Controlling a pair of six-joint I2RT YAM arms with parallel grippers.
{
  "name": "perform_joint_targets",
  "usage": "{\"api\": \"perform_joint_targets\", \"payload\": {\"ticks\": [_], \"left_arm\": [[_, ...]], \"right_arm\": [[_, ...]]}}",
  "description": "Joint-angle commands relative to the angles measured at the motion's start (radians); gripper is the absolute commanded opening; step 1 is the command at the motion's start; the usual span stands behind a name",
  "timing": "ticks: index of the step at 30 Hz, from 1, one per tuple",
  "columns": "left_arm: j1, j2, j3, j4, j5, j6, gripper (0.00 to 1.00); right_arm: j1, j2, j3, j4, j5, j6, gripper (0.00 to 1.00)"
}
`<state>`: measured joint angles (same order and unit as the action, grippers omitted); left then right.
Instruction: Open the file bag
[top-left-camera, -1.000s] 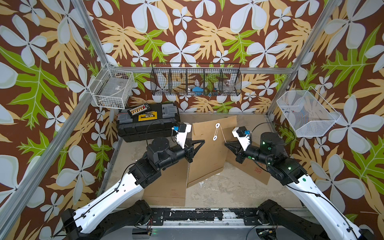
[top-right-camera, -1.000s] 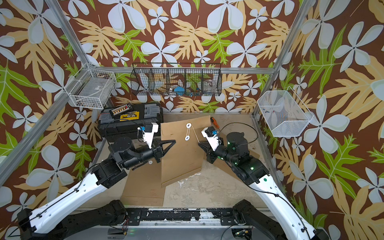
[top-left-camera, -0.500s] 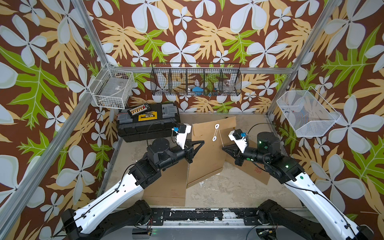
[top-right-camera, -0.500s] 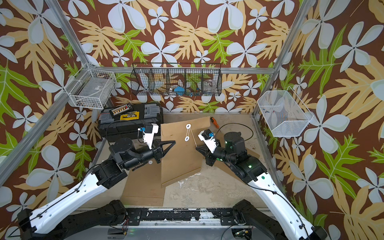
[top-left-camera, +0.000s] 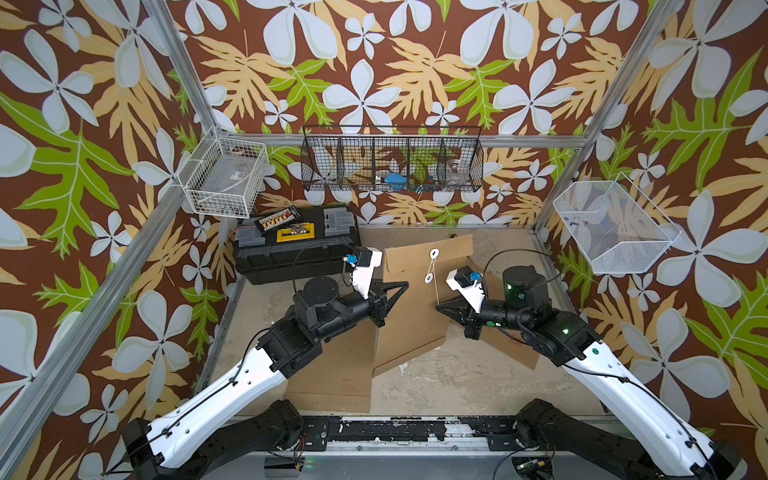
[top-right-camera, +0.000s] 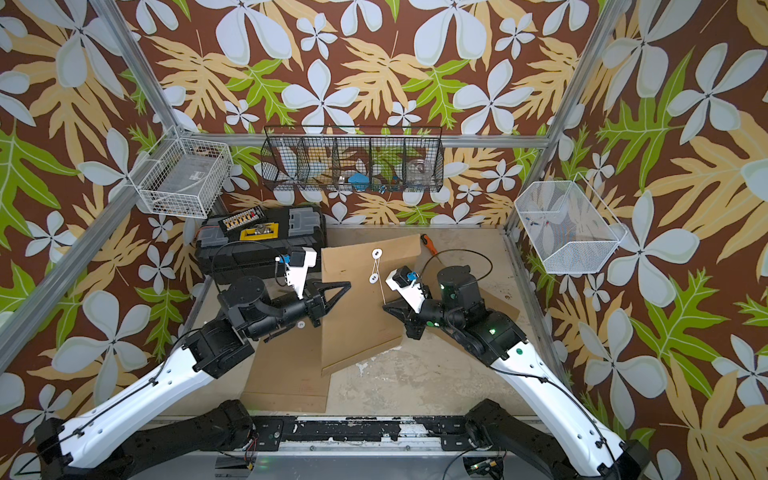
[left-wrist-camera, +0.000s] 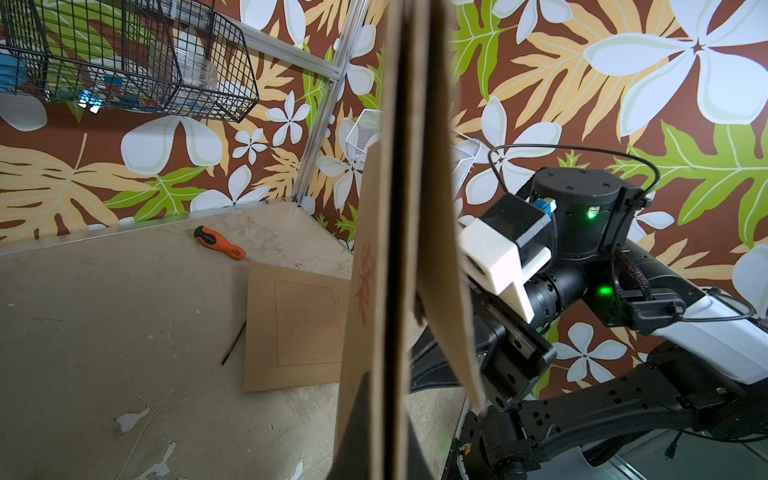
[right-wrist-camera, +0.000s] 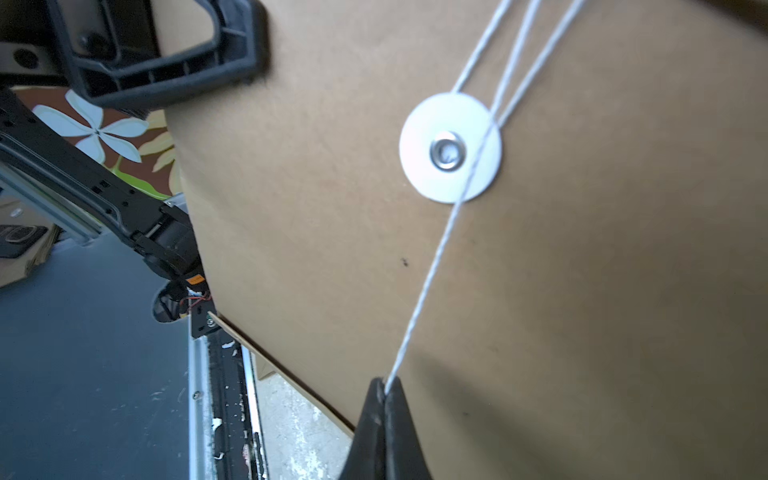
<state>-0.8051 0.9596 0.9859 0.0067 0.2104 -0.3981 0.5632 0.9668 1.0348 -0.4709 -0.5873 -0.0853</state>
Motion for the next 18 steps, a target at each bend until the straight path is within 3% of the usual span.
{"api": "perform_joint_targets", "payload": {"ticks": [1,4,8,14,18], "left_arm": [[0.002,0.000,0.000,0.042,-0.001,-0.001,0.00],[0.000,0.011,0.010,0.023,-0.008,0.019,0.00],[-0.013,0.009,0.010,0.018,-0.102,0.029,0.00],[-0.139,0.013,0.028,0.006,-0.424,0.115,0.00],[-0.168,0.034,0.034,0.012,-0.529,0.147,0.00]], "right_arm": [[0.003,-0.002,0.006,0.017,-0.014,0.014,0.00],[0.003,-0.013,0.005,0.049,0.020,0.043,0.00],[0.002,-0.015,-0.002,0.085,0.032,0.061,0.00],[0.002,-0.010,0.001,0.108,0.028,0.086,0.00],[0.003,0.001,0.006,0.134,0.001,0.104,0.00]]}}
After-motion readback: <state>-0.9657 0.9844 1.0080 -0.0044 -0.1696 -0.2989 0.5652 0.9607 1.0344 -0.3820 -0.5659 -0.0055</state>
